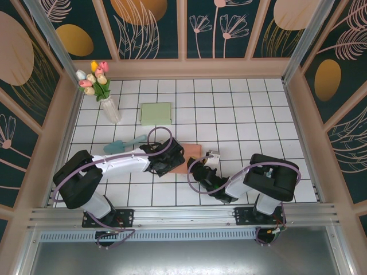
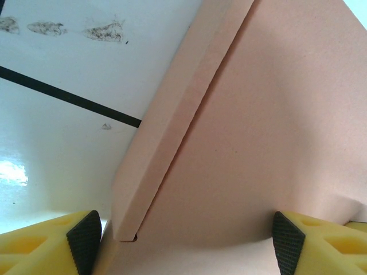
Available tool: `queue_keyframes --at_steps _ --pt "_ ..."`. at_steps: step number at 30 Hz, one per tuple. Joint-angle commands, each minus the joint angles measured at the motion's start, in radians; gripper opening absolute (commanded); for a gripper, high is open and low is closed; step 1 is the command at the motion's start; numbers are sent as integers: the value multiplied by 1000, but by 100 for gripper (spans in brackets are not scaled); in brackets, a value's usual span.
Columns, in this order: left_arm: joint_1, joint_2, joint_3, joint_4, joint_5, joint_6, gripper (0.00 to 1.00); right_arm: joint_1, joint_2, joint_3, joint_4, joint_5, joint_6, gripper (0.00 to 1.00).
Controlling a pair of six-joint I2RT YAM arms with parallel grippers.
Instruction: Fold the paper box
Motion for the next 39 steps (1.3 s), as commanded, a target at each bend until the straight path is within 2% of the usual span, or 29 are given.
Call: queue_keyframes --at_steps 1,13,25,28,33,39 --pt "-9 31 -33 45 5 -15 77 16 40 -21 -127 -65 7 65" --pt "-9 16 -46 -4 -70 -10 75 22 -9 -20 -165 -74 -21 66" --pt "-9 20 -58 -12 -87 -7 74 75 -216 1 -375 -23 -66 66" --pt "-9 14 -57 -14 -89 -7 74 94 -284 0 -443 8 -53 64" --pt "-10 15 -55 -15 -91 -8 74 108 -397 -4 -504 -13 -60 52" --pt "-10 20 -51 -14 -88 -7 74 108 -444 5 -553 -32 -74 52"
